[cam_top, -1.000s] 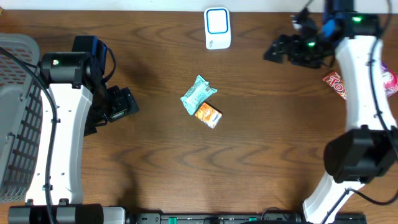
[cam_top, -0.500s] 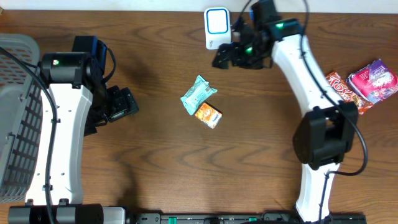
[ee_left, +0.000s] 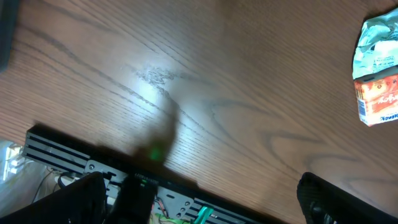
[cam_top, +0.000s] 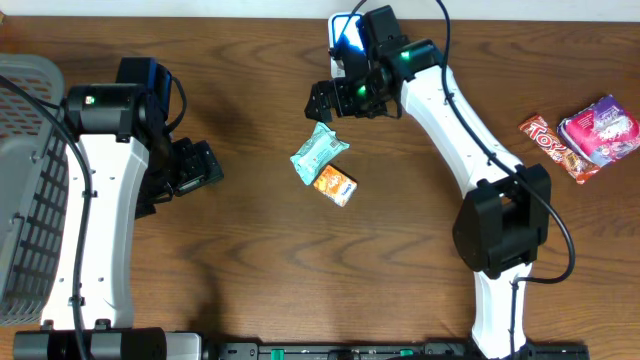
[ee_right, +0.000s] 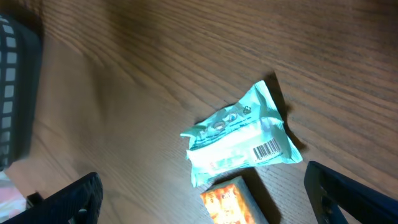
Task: Scan the item barcode
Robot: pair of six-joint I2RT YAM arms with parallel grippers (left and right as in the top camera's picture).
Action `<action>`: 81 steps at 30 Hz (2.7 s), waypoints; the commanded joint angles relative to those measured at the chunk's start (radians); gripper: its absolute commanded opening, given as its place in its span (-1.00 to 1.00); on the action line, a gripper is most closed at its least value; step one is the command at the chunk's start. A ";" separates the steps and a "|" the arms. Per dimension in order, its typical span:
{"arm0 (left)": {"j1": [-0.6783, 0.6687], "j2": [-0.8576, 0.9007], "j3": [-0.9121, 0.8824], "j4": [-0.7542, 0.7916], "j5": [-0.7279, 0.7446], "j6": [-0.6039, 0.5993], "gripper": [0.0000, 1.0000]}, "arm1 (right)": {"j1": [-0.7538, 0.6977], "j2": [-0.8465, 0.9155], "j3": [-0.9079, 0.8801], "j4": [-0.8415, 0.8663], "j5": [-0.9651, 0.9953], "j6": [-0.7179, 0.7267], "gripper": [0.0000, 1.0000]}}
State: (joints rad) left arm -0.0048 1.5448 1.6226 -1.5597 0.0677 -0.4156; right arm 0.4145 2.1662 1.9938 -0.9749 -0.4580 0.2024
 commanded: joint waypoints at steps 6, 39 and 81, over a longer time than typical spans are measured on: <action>0.002 0.004 -0.002 -0.002 -0.016 -0.005 0.95 | 0.050 0.047 -0.003 -0.005 0.097 0.110 0.99; 0.002 0.004 -0.002 -0.002 -0.016 -0.005 0.96 | 0.347 0.249 -0.003 -0.008 0.830 0.909 0.35; 0.002 0.004 -0.002 -0.002 -0.016 -0.005 0.96 | -0.053 0.097 0.006 -0.406 0.489 0.089 0.74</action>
State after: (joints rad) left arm -0.0048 1.5448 1.6226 -1.5593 0.0677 -0.4156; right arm 0.3569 2.2768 1.9957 -1.3762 -0.0250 0.3199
